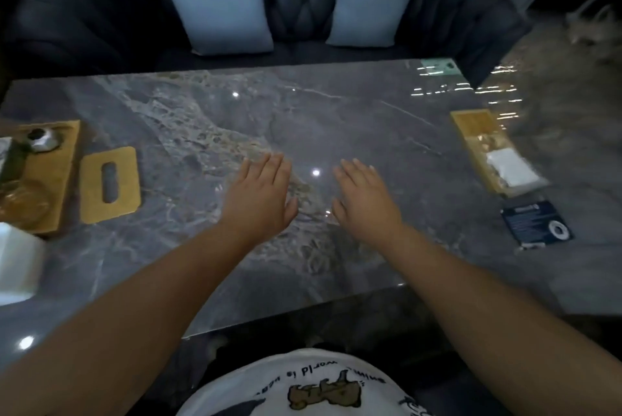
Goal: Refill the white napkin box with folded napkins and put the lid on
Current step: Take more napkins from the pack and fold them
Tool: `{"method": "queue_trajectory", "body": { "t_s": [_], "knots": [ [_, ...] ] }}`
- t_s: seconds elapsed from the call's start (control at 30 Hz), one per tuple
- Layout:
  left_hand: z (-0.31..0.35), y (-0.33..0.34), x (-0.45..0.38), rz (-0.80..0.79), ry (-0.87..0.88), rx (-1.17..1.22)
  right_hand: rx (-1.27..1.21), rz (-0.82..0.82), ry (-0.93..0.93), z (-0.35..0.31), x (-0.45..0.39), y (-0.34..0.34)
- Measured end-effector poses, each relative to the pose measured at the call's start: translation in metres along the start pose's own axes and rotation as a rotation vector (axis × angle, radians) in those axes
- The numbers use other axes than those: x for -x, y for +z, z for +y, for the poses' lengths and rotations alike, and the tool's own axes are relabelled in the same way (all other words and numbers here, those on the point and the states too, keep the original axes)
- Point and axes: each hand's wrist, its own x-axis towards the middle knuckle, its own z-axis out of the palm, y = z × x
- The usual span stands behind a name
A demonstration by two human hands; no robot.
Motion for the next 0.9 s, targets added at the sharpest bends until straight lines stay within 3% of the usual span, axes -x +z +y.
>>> {"method": "queue_trajectory", "body": {
  "t_s": [0.23,0.53,0.9],
  "knots": [
    [0.057,0.009,-0.031,-0.025,0.162,0.026,-0.033,0.084,0.127,0.057,0.038,-0.008],
    [0.112,0.018,-0.085,-0.071,0.416,0.039,-0.082,0.126,0.450,0.114,0.086,-0.007],
    [0.233,0.064,-0.154,-0.166,0.595,0.083,-0.148,0.059,0.671,0.218,0.134,0.002]
  ]
}}
